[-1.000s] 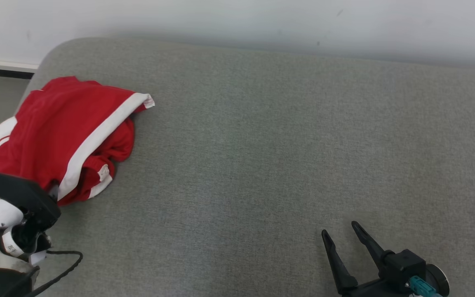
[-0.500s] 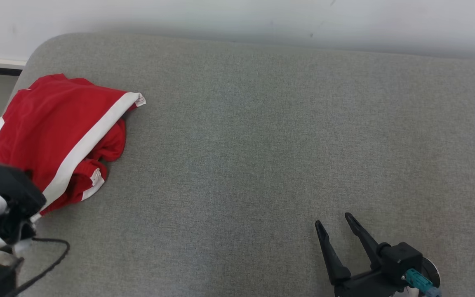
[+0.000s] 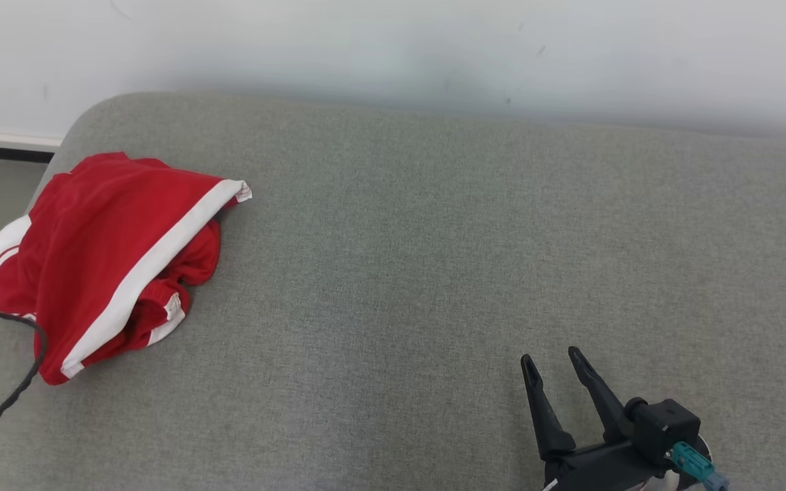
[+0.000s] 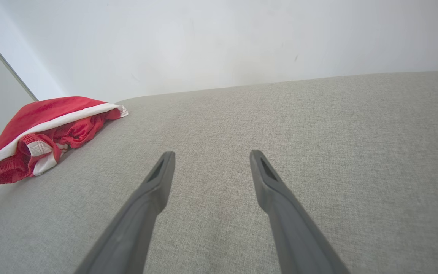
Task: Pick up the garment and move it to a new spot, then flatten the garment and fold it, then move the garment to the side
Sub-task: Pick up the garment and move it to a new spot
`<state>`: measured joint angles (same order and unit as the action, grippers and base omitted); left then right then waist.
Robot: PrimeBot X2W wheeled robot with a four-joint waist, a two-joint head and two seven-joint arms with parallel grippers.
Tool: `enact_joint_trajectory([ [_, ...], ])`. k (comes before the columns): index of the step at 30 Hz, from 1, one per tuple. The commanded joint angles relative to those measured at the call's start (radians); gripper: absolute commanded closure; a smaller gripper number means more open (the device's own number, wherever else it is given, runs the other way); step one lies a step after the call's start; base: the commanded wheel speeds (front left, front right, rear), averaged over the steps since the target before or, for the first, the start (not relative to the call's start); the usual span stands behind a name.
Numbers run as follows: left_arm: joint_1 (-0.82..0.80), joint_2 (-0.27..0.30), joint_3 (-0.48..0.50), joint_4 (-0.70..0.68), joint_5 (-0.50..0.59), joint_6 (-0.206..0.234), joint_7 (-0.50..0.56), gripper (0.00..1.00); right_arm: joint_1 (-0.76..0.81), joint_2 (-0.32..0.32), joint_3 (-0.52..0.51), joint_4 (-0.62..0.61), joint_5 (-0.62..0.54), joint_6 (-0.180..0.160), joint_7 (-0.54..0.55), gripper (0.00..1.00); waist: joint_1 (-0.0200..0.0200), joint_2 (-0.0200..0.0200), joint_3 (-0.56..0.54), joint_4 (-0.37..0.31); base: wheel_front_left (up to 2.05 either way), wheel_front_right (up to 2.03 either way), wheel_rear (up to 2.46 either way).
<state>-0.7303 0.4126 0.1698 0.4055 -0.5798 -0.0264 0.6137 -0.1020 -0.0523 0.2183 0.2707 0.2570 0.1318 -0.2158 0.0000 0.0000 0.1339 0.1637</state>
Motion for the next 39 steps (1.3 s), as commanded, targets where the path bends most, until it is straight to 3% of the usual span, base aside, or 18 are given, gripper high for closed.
enact_joint_trajectory([
  [1,-0.011,0.007,-0.001,-0.01,0.003,0.002,0.007,1.0,-0.001,0.002,0.002,0.006,0.011,-0.002,-0.008,0.0,0.0,0.0,-0.018,-0.003,0.0,0.0,0.0],
  [6,-0.008,0.017,-0.002,-0.057,-0.005,0.002,0.02,1.0,-0.01,0.002,0.01,0.046,0.049,-0.002,-0.032,0.0,0.0,0.0,-0.044,-0.009,0.0,0.0,0.0],
  [9,0.028,0.001,-0.013,-0.084,-0.006,-0.023,-0.015,1.0,0.006,0.002,0.007,0.061,0.06,-0.002,-0.04,0.0,0.0,0.0,-0.061,-0.007,0.0,0.0,0.0],
  [10,0.045,-0.005,-0.019,-0.092,-0.002,-0.033,-0.035,0.61,0.009,0.002,0.003,0.064,0.059,-0.002,-0.043,0.0,0.0,0.0,-0.065,-0.007,0.0,0.0,0.0],
  [11,0.065,-0.016,-0.027,-0.102,0.002,-0.044,-0.062,0.0,0.012,0.002,-0.004,0.066,0.058,-0.002,-0.044,0.0,0.0,0.0,-0.072,-0.006,0.0,0.0,0.0],
  [19,0.277,-0.11,-0.099,-0.179,0.069,-0.088,-0.374,0.0,0.06,0.002,-0.068,0.06,0.034,-0.002,-0.049,0.0,0.0,0.0,-0.143,-0.008,0.0,0.0,0.0],
  [22,0.387,-0.169,-0.131,-0.203,0.098,-0.09,-0.534,0.0,0.084,0.002,-0.097,0.044,0.018,-0.002,-0.05,0.0,0.0,0.0,-0.172,-0.023,0.0,0.0,0.0],
  [26,0.487,-0.219,-0.155,-0.208,0.122,-0.091,-0.664,0.0,0.107,0.002,-0.122,0.029,0.004,-0.002,-0.05,0.0,0.0,0.0,-0.191,-0.047,0.0,0.0,0.0],
  [39,0.705,-0.28,-0.244,-0.161,0.218,-0.069,-0.846,0.0,0.17,0.002,-0.176,-0.018,-0.058,-0.002,-0.015,0.0,0.0,0.0,-0.226,-0.137,0.0,0.0,0.0],
])
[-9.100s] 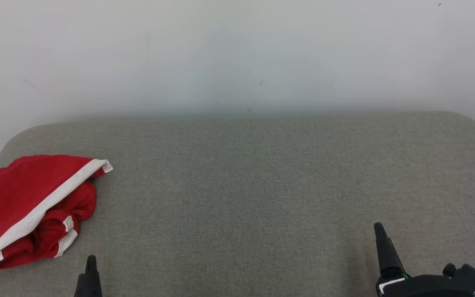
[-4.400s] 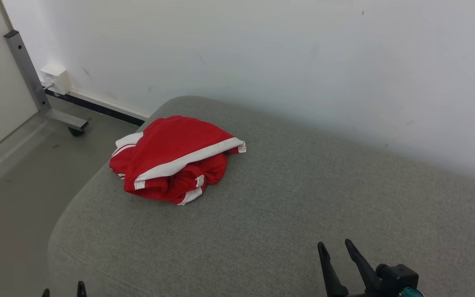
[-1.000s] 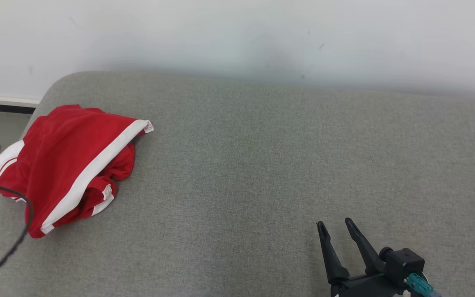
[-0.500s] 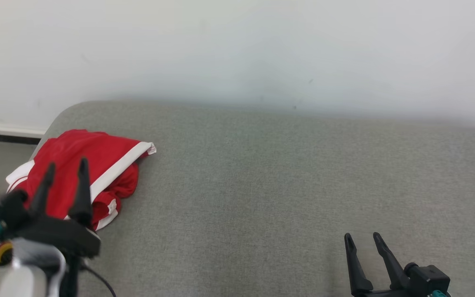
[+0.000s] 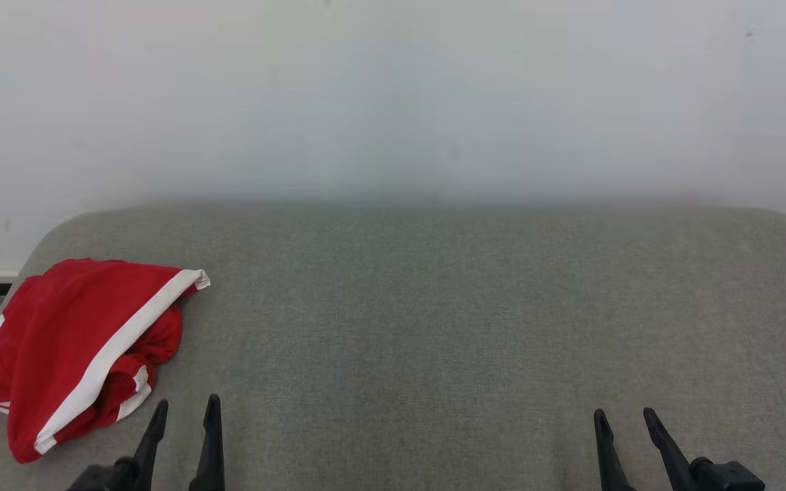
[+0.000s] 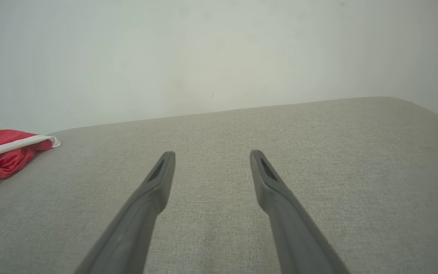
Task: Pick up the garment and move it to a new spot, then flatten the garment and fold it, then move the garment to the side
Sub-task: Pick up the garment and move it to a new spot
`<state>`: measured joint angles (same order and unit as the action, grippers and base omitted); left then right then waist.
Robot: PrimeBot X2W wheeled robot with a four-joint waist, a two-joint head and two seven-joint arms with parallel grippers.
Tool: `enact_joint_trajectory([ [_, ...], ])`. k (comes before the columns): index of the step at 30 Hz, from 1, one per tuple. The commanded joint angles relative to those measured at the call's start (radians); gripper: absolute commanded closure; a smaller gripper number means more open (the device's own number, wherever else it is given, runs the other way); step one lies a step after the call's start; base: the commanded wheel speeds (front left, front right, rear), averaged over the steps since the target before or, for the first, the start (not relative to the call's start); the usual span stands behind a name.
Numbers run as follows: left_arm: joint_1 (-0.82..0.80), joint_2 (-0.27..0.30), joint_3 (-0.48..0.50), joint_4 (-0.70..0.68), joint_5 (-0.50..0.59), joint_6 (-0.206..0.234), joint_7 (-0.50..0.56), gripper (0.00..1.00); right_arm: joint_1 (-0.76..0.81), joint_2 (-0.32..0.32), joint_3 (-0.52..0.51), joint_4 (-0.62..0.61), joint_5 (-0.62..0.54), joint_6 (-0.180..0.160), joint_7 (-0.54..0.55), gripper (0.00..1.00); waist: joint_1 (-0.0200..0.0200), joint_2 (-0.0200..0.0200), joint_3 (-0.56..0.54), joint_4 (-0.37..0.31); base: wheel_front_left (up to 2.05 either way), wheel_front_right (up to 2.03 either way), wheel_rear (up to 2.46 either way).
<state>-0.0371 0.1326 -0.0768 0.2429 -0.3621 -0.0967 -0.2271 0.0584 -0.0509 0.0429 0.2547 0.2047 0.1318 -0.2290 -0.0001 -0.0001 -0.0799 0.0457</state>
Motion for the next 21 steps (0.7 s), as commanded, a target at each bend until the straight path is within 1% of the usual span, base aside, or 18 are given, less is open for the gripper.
enact_joint_trajectory([
  [1,0.027,-0.001,0.002,0.003,0.009,0.005,-0.012,0.0,0.014,0.001,-0.003,-0.006,-0.008,-0.002,0.002,0.0,0.0001,0.0001,-0.015,-0.026,0.0,0.0,0.0],
  [6,0.091,-0.009,0.0,0.026,0.044,0.015,-0.036,0.0,0.029,0.001,-0.008,-0.013,-0.025,-0.002,0.006,0.0,0.0001,0.0001,-0.028,-0.055,0.0,0.0,0.0],
  [12,0.14,-0.028,0.044,0.024,0.059,0.021,-0.038,0.0,0.041,-0.015,0.017,-0.006,-0.019,-0.002,0.005,0.0,0.0001,0.0001,-0.041,-0.069,0.0,0.0,0.0],
  [17,0.164,-0.043,0.105,0.012,0.074,0.01,-0.039,0.0,0.043,-0.031,0.042,0.005,-0.008,-0.002,0.004,0.0,0.0001,0.0001,-0.05,-0.067,0.0,0.0,0.0],
  [21,0.18,-0.046,0.129,0.007,0.086,-0.001,-0.039,0.0,0.045,-0.036,0.047,0.016,-0.001,-0.002,0.003,0.0,0.0001,0.0001,-0.054,-0.062,0.0,0.0,0.0],
])
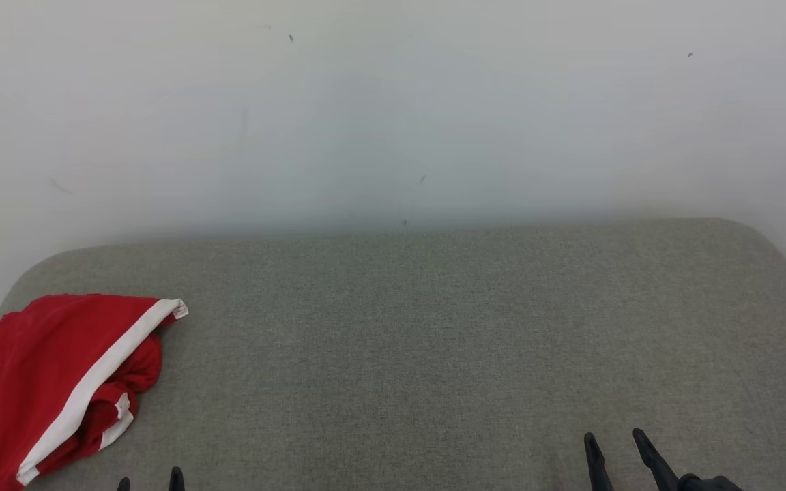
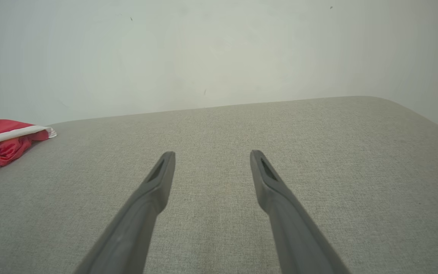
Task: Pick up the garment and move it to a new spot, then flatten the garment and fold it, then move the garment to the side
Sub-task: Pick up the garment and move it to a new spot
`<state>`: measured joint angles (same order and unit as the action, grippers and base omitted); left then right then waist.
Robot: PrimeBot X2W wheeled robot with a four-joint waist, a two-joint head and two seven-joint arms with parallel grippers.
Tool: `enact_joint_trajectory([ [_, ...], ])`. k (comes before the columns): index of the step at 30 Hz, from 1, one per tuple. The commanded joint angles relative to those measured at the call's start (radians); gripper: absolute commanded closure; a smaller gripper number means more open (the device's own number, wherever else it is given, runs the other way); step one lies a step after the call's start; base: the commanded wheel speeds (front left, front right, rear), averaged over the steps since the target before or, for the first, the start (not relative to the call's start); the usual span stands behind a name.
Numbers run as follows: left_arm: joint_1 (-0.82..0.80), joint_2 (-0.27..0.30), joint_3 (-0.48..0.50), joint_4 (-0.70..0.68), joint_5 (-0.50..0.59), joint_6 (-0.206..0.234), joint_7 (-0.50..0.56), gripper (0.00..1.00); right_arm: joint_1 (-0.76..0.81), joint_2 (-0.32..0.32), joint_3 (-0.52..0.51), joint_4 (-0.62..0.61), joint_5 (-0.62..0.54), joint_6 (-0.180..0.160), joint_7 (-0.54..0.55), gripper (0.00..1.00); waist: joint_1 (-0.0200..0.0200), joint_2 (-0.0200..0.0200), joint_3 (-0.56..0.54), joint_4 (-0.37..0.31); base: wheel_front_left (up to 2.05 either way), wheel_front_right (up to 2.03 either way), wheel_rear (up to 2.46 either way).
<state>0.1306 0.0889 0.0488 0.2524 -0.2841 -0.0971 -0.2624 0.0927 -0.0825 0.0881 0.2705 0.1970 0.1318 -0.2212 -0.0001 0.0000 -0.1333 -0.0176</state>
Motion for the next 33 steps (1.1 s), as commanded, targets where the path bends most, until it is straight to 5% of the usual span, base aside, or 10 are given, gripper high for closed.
enact_joint_trajectory([
  [1,0.014,-0.003,0.009,-0.005,0.012,-0.004,-0.003,0.0,0.011,-0.004,0.002,0.002,0.006,-0.002,-0.005,0.0,0.0001,0.0,-0.001,0.002,0.0,0.0,0.0],
  [23,0.005,-0.024,0.019,0.001,0.048,-0.026,-0.004,0.0,0.01,0.012,0.006,0.019,0.018,-0.002,-0.007,0.0,0.0001,0.0,-0.001,0.038,0.0,0.0,0.0],
  [33,-0.007,-0.015,0.02,0.023,0.056,-0.029,-0.004,0.0,-0.003,0.018,0.024,0.028,0.023,-0.002,-0.007,0.0,0.0001,0.0,-0.009,0.128,0.0,0.0,0.0],
])
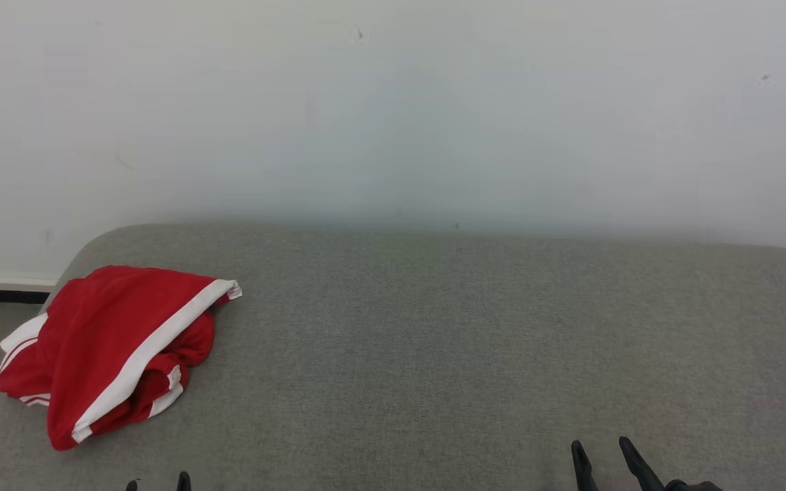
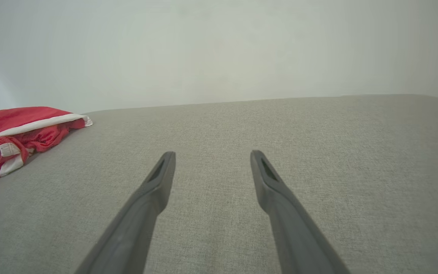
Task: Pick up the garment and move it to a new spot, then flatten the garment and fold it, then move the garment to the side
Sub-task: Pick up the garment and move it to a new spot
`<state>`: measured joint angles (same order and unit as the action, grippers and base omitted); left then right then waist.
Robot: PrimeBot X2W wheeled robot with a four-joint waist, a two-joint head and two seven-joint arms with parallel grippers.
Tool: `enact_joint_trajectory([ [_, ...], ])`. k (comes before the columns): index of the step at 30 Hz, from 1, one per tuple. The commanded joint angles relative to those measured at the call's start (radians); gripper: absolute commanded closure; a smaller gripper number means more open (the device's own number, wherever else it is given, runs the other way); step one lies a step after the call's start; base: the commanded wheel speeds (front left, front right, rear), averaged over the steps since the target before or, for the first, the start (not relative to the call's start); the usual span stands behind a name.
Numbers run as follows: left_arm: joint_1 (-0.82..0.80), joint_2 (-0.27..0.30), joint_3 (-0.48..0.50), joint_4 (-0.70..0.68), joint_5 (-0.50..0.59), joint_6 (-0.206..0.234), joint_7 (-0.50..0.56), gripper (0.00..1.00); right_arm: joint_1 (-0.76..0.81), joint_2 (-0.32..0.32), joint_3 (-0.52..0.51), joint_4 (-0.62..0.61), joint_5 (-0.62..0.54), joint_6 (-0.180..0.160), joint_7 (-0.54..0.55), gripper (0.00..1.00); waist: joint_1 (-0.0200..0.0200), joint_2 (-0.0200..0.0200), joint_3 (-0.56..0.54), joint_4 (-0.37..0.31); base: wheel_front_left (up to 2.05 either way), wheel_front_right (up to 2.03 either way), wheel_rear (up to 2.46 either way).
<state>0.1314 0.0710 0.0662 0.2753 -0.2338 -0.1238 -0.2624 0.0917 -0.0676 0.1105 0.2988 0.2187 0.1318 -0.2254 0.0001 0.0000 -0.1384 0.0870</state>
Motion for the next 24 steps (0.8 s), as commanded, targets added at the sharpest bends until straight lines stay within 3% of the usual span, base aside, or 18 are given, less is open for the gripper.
enact_joint_trajectory([
  [1,-0.007,0.005,0.001,0.001,0.009,-0.002,-0.004,0.0,-0.001,0.004,0.001,-0.001,0.002,-0.002,-0.003,0.0,-0.0001,0.0,-0.005,0.038,0.0,0.0,0.0],
  [15,0.022,0.04,0.0,-0.006,0.004,0.008,0.006,0.0,-0.009,0.016,0.046,0.042,0.038,-0.002,-0.027,0.0,-0.0001,0.0,-0.018,0.25,0.0,0.0,0.0],
  [24,0.028,0.05,0.009,-0.026,-0.014,0.017,0.011,0.0,-0.039,0.017,0.091,0.061,0.057,-0.002,-0.036,0.0,-0.0001,0.0,0.013,0.339,0.0,0.0,0.0],
])
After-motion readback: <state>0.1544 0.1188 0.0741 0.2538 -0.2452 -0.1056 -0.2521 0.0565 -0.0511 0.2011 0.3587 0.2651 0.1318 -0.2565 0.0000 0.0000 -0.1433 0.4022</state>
